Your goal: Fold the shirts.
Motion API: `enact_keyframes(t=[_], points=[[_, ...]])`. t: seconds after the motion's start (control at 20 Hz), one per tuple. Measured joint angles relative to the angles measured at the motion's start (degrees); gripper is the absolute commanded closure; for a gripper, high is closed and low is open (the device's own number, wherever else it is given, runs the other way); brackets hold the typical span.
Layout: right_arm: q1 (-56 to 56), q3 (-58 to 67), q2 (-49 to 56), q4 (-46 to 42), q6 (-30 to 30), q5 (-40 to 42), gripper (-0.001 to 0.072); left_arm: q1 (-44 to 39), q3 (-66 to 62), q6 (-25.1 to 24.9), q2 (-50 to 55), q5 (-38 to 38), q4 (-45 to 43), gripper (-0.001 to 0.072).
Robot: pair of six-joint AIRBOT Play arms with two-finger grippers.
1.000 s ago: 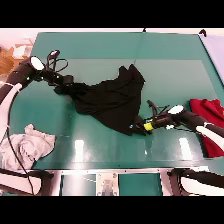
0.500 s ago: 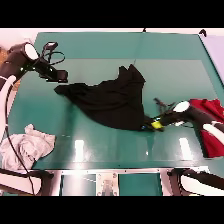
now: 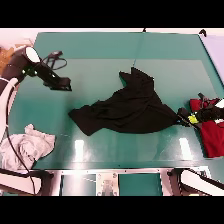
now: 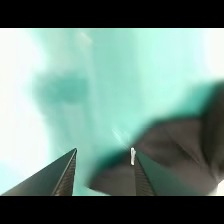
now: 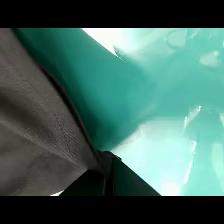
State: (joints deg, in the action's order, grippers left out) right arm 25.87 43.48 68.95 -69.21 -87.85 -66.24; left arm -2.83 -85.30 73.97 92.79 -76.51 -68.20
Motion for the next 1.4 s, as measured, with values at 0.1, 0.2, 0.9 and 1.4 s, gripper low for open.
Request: enact_keyframes(t=[0.1, 0.2, 0.9, 1.4], points=[[-0.33, 0.26, -0.09, -0.2, 0.15, -0.13, 0.0695, -0.11, 3.8, -8.26, 0.0, -3.06, 7.63, 0.0293], [-0.72, 0.42, -0.11, -0.24, 0.31, -0.2, 0.0695, -0.17, 6.32, -15.69, 0.0, -5.16, 14.73, 0.0293], [-1.09, 0.52, -0.11, 1.36, 0.44, -0.24, 0.0695, -7.08, 17.53, -24.7, 0.35, 2.71, 19.61, 0.0293], [-1.07, 1.66, -0.17, 5.03, 1.7, -2.08, 0.0697, -12.44, 13.22, -19.76, 1.16, 7.06, 17.84, 0.0688]])
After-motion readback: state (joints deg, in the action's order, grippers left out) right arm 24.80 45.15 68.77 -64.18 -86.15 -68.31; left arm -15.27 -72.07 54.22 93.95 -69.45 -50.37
